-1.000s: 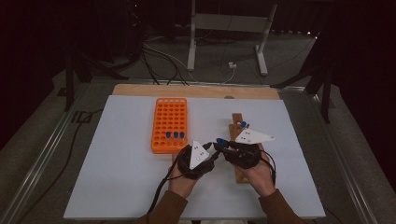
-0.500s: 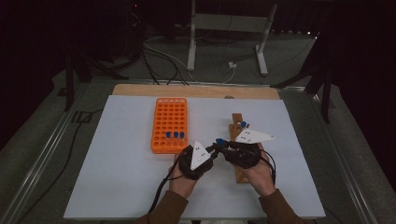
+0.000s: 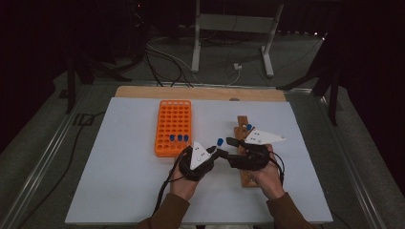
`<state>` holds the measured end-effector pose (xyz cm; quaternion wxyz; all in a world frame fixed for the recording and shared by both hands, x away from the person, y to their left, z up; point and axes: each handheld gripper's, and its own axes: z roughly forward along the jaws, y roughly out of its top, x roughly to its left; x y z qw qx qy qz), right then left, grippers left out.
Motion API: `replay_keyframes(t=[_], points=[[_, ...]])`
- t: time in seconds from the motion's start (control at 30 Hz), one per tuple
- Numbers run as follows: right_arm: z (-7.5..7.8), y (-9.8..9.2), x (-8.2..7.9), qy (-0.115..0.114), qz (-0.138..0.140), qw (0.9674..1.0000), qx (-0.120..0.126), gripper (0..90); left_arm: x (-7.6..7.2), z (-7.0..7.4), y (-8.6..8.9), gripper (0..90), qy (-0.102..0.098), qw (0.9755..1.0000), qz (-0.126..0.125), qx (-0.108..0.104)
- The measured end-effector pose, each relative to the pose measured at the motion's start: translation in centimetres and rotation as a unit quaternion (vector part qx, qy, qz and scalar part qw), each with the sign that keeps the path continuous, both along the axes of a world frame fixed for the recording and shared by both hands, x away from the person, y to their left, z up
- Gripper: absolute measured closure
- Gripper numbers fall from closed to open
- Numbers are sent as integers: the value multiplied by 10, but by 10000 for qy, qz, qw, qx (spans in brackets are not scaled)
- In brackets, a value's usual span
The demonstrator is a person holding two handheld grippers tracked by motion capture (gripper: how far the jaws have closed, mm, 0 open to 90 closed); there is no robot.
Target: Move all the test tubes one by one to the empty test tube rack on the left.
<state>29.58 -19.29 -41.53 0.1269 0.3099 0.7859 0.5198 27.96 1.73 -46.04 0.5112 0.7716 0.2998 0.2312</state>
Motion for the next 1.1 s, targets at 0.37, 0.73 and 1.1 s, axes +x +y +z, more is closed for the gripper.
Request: replay_keyframes(t=[0.37, 0.73, 1.1], points=[[2, -4, 1, -90, -233, 9997, -29, 153, 0, 3, 17, 783, 11, 9998, 164, -101], [2, -10, 4, -90, -326, 9994, -75, 48, -2, 8, 37, 783, 15, 9992, 325, -236], [4, -14, 6, -129, -450, 9989, -74, 11, -3, 13, 59, 783, 24, 9985, 433, -325]])
